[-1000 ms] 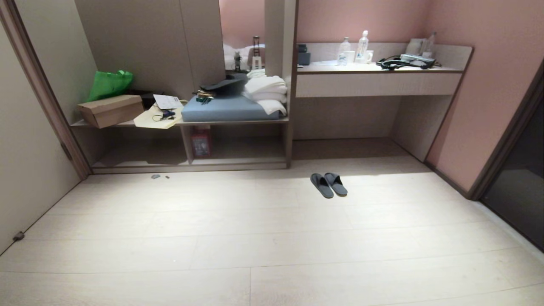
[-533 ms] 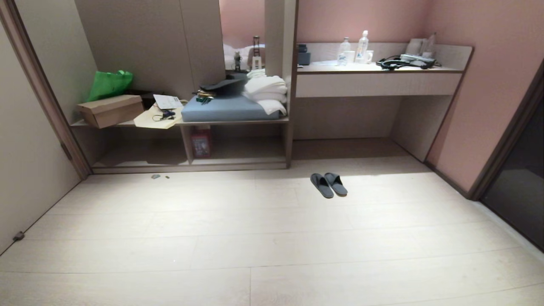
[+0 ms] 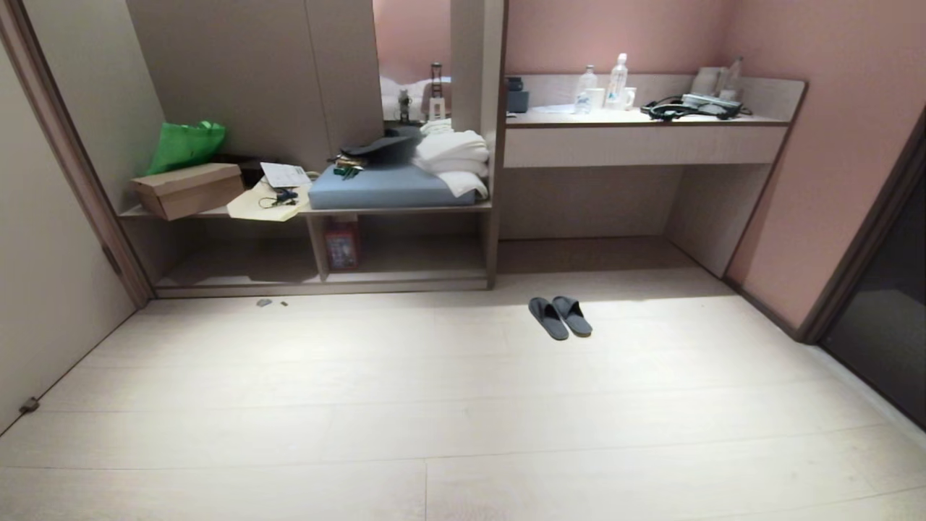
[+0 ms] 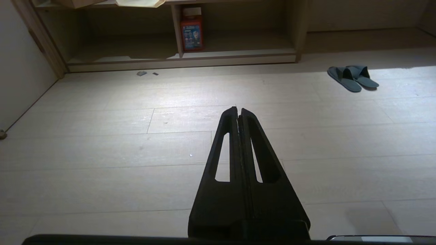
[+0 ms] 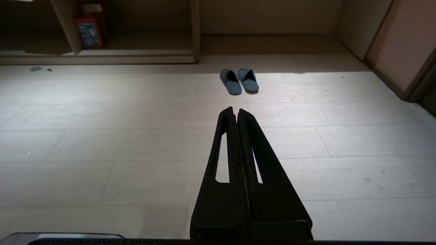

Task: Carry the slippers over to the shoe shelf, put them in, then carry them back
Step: Pick up the slippers on the floor

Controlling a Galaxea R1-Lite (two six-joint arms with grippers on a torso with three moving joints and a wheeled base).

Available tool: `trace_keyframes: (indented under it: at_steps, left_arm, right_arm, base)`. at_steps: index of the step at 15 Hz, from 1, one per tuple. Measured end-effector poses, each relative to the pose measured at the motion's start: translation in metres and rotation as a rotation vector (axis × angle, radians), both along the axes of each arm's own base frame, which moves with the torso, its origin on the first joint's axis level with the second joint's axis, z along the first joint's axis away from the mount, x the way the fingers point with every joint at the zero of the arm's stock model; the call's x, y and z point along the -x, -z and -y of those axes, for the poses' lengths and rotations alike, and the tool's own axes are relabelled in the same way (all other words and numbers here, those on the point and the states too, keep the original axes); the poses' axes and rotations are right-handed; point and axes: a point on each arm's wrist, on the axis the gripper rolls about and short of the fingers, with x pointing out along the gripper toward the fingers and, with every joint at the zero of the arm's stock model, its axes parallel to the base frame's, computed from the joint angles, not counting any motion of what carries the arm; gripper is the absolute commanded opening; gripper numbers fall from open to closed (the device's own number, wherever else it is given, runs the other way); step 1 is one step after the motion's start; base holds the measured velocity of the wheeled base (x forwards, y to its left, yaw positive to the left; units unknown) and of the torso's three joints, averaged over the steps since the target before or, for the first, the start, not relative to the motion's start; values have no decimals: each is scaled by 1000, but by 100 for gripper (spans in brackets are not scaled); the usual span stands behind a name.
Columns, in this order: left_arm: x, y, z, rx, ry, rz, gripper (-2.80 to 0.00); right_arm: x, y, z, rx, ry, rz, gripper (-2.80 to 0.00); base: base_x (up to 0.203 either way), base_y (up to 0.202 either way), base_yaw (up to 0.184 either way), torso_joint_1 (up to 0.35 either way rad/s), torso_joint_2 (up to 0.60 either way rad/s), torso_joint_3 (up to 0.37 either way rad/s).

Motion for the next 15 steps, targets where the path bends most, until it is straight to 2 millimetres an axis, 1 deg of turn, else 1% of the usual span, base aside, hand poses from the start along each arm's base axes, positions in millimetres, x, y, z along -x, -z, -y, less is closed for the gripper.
trace_keyframes:
  at_steps: [15]
  left_arm:
    - [0,0,0,7,0,-1,-280]
  right_arm:
    - [0,0,0,1,1,0,-280]
  base:
    - [197,0,-1,2,3,1]
